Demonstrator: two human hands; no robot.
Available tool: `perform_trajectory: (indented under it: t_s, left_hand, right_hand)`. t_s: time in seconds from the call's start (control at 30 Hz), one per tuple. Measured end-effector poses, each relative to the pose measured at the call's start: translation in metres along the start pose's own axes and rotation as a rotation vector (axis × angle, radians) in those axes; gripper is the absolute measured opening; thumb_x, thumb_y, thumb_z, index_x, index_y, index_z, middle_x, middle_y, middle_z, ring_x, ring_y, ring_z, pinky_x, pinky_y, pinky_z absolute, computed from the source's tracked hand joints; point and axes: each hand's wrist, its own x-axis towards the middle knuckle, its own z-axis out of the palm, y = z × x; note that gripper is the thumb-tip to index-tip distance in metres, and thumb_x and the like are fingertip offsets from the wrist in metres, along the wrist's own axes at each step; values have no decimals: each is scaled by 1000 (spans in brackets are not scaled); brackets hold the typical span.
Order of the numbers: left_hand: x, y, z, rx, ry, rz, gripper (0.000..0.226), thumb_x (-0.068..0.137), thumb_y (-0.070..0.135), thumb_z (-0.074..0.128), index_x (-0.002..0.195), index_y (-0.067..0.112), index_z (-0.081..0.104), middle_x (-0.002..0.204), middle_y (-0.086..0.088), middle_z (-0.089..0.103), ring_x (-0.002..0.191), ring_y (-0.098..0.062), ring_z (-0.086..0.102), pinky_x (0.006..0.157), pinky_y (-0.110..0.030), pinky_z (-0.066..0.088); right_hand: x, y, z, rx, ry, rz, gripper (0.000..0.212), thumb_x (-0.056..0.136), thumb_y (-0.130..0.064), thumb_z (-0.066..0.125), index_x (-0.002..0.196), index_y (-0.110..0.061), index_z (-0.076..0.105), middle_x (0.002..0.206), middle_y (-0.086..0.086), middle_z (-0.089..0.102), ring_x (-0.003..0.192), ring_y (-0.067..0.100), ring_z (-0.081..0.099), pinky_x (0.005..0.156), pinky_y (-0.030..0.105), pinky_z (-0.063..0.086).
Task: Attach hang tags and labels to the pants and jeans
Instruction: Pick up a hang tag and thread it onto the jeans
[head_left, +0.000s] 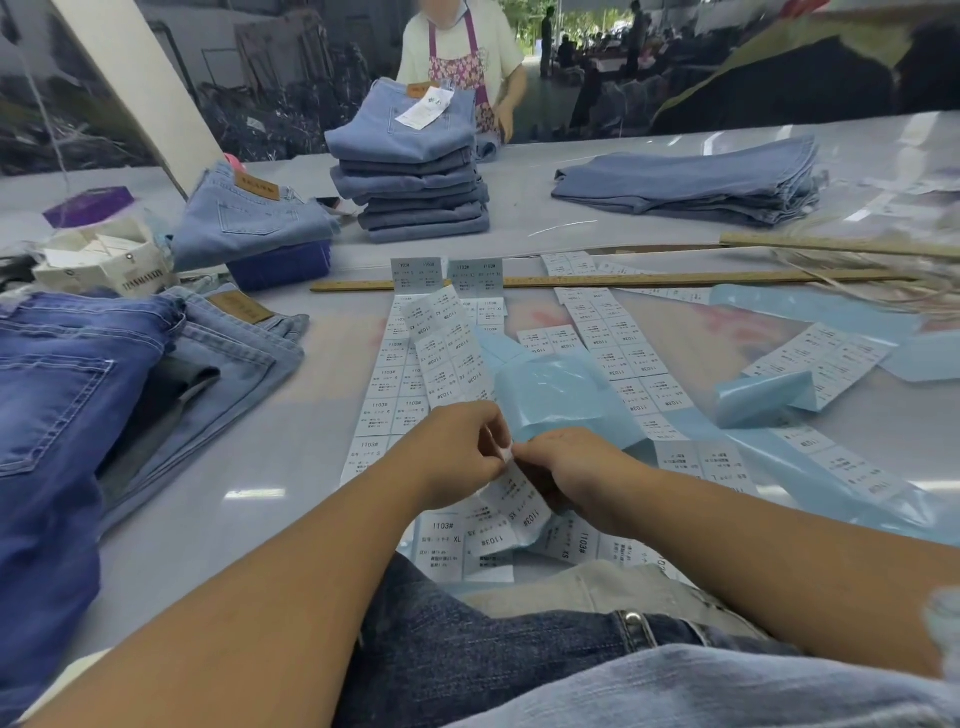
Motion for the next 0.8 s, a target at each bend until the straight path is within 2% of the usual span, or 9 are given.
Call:
perform_trajectory:
  t_s: [0.1,0.2,0.3,0.4,0.47,0.53,0.63,0.7,0.8]
  left_hand:
    - [-1,-1,-1,-80,-25,-15,22,79,15,70,84,29,53,80,9,70,68,-3,62,59,-20,48]
    - [-1,0,-2,-130,-74,-16,23,72,10,68,83,26,55,76,8,71,58,2,58,52,-14,46]
    - [0,0,-4,-189,-105,-18,24,68,9,68,82,24,57,73,8,71,53,5,56,48,-10,42]
    - [0,-1,-8,-251,-115,-52,24,60,16,66,83,23,60,73,8,67,58,0,56,54,-16,45]
    - [1,-1,-12,-320,-109,-74,22,55,18,63,78,20,63,72,5,64,63,-8,56,61,-24,48]
    - [0,-1,-17,-367,-120,-75,15,54,17,62,68,21,63,66,5,61,64,-11,54,62,-26,47]
    - [-1,2,-23,-436,-123,-75,13,54,12,60,63,21,62,63,5,59,63,-11,52,59,-23,45]
    - [-1,2,-27,-511,-124,-80,17,54,8,60,69,17,61,66,3,57,63,-12,50,57,-21,43]
    - [-2,3,-32,-584,-162,-93,20,56,4,60,72,14,59,70,-1,56,64,-14,48,56,-22,42]
  right_hand:
    - [0,1,-1,41,-3,-1,13,90,-10,58,91,1,65,86,21,62,78,32,59,72,41,47]
    - [0,-1,-1,-20,5,-21,10,86,-3,54,79,-2,60,79,21,53,73,31,49,68,42,40]
    - [2,-1,-3,-51,37,-18,15,87,-4,52,73,-6,56,77,19,52,72,29,48,66,40,38]
    - [2,0,-4,-160,67,-28,13,87,-11,52,77,-6,60,77,19,59,70,26,50,64,36,39]
    - [2,1,-5,-257,91,-34,23,90,-17,51,89,1,66,90,20,69,73,24,55,65,33,42]
    - [3,1,-6,-312,107,-47,28,91,-20,51,95,3,67,96,20,70,72,22,53,64,30,41]
    - [3,1,-6,-318,107,-57,21,91,-17,50,72,-11,55,76,12,58,63,19,43,58,30,34]
    - [4,2,-7,-297,111,-58,28,91,-15,50,63,-18,48,66,5,50,58,18,39,53,27,31]
    - [4,1,-8,-293,113,-56,33,90,-15,50,59,-21,40,60,1,42,54,16,36,47,24,28]
